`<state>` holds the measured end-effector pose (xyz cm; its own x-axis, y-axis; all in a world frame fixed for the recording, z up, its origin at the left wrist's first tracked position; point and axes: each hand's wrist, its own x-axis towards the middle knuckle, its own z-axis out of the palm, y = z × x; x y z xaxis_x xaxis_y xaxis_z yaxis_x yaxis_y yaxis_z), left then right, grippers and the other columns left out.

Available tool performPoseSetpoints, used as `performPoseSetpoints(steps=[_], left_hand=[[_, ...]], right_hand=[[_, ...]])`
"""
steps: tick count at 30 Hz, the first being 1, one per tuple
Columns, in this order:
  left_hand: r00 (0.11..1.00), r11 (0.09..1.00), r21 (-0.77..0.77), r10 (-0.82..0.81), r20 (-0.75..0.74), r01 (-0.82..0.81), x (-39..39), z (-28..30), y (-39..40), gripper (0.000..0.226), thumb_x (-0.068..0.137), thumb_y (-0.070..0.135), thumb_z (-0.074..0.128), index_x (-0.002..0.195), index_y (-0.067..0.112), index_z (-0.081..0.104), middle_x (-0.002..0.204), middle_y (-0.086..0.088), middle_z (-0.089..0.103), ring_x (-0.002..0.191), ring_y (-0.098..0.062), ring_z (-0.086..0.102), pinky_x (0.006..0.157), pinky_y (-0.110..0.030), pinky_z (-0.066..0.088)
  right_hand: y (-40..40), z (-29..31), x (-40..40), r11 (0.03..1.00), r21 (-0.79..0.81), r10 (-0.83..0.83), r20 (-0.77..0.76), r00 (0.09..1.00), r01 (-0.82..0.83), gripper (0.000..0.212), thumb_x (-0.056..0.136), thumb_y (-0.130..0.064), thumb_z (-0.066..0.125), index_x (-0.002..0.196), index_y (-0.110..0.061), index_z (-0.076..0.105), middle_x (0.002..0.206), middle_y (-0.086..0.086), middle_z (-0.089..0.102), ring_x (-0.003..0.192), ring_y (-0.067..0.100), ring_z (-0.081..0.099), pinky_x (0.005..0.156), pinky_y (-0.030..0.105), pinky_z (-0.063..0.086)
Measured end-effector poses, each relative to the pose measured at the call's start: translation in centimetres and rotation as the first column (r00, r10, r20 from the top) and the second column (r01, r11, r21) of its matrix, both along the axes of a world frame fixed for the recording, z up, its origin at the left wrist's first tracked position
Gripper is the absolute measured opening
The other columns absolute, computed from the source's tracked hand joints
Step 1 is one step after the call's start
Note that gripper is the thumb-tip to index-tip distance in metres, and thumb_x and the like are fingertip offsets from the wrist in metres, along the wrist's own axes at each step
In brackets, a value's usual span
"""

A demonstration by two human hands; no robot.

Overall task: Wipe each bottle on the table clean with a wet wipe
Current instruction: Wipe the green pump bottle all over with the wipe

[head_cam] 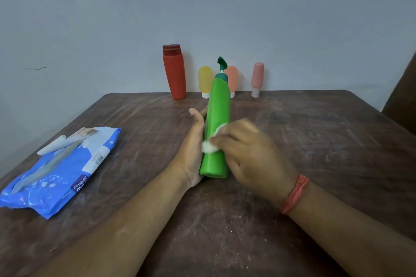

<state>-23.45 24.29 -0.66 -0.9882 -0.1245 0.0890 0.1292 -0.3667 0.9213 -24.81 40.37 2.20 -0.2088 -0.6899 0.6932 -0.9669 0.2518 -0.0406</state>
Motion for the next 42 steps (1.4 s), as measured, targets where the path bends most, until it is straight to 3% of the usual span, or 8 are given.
performPoseSetpoints(steps=[11,15,19,23,28,32,36,42], left_hand=[[1.000,1.000,0.019,-0.011,-0.002,0.011,-0.1,-0.3,-0.1,0.070,0.097,0.073,0.022,0.145,0.031,0.050,0.093,-0.004,0.066,0.084,-0.015,0.068,0.069,-0.031,0.059],[1.000,1.000,0.014,-0.005,0.005,0.005,0.0,-0.3,0.0,0.068,0.096,0.073,0.024,0.142,0.033,0.054,0.108,-0.009,0.070,0.100,-0.021,0.070,0.079,-0.036,0.060],[1.000,0.998,0.061,-0.009,0.008,0.009,0.1,-0.3,0.0,0.068,0.094,0.072,0.029,0.141,0.030,0.054,0.092,-0.007,0.064,0.082,-0.017,0.066,0.066,-0.032,0.059],[1.000,0.999,0.031,0.003,0.010,-0.003,0.2,-0.3,0.1,0.068,0.093,0.073,0.031,0.142,0.031,0.053,0.111,-0.011,0.070,0.102,-0.023,0.070,0.080,-0.038,0.060],[0.999,0.997,0.072,-0.007,0.032,0.005,0.2,-0.3,0.1,0.069,0.092,0.074,0.033,0.142,0.031,0.052,0.088,-0.005,0.065,0.077,-0.017,0.068,0.062,-0.033,0.058],[0.999,1.000,0.020,0.013,0.038,-0.014,0.3,-0.2,0.2,0.069,0.093,0.074,0.032,0.144,0.032,0.050,0.109,-0.010,0.068,0.098,-0.022,0.070,0.077,-0.038,0.059],[0.995,0.998,0.062,-0.009,0.098,0.003,0.3,0.0,0.0,0.080,0.090,0.077,0.037,0.150,0.024,0.042,0.088,-0.005,0.061,0.077,-0.018,0.066,0.062,-0.033,0.057],[0.997,0.997,0.067,0.026,0.079,-0.032,0.4,0.0,0.2,0.078,0.088,0.076,0.040,0.149,0.027,0.045,0.121,-0.014,0.058,0.105,-0.028,0.062,0.084,-0.044,0.056]], right_hand=[[0.5,-0.6,0.7,0.990,0.067,0.123,0.015,0.992,-0.124,0.025,0.090,0.000,0.054,0.104,-0.008,0.074,0.102,0.006,0.065,0.092,0.024,0.058,0.075,0.035,0.051],[0.0,-0.1,-0.5,0.997,-0.065,-0.029,0.116,0.993,0.037,0.031,0.083,0.009,0.062,0.107,-0.006,0.074,0.103,0.008,0.066,0.096,0.027,0.060,0.082,0.040,0.052],[0.4,-0.8,0.3,0.992,0.066,0.108,0.014,0.994,-0.109,0.026,0.090,-0.002,0.056,0.109,-0.008,0.072,0.106,0.005,0.066,0.096,0.023,0.059,0.081,0.034,0.052],[0.2,-0.4,-0.9,0.996,-0.074,-0.051,0.099,0.994,0.059,0.028,0.088,0.003,0.061,0.111,-0.006,0.073,0.105,0.007,0.066,0.097,0.026,0.060,0.078,0.041,0.054],[0.6,-0.8,0.3,0.991,0.090,0.092,0.026,0.995,-0.094,0.026,0.092,-0.005,0.056,0.112,-0.009,0.071,0.107,0.004,0.065,0.097,0.023,0.059,0.077,0.039,0.053],[0.3,-0.1,-0.6,0.999,-0.025,-0.044,0.078,0.996,0.046,0.031,0.084,0.007,0.062,0.110,-0.007,0.072,0.103,0.007,0.066,0.095,0.026,0.061,0.077,0.041,0.054],[0.6,-0.6,0.4,0.992,0.085,0.096,0.006,0.995,-0.096,0.032,0.085,0.004,0.061,0.111,-0.013,0.070,0.104,0.001,0.065,0.094,0.021,0.058,0.075,0.033,0.052],[0.6,-0.5,-0.5,1.000,0.005,0.026,0.092,0.995,-0.027,0.023,0.084,0.008,0.061,0.097,-0.008,0.071,0.103,0.005,0.066,0.097,0.024,0.060,0.082,0.038,0.052]])
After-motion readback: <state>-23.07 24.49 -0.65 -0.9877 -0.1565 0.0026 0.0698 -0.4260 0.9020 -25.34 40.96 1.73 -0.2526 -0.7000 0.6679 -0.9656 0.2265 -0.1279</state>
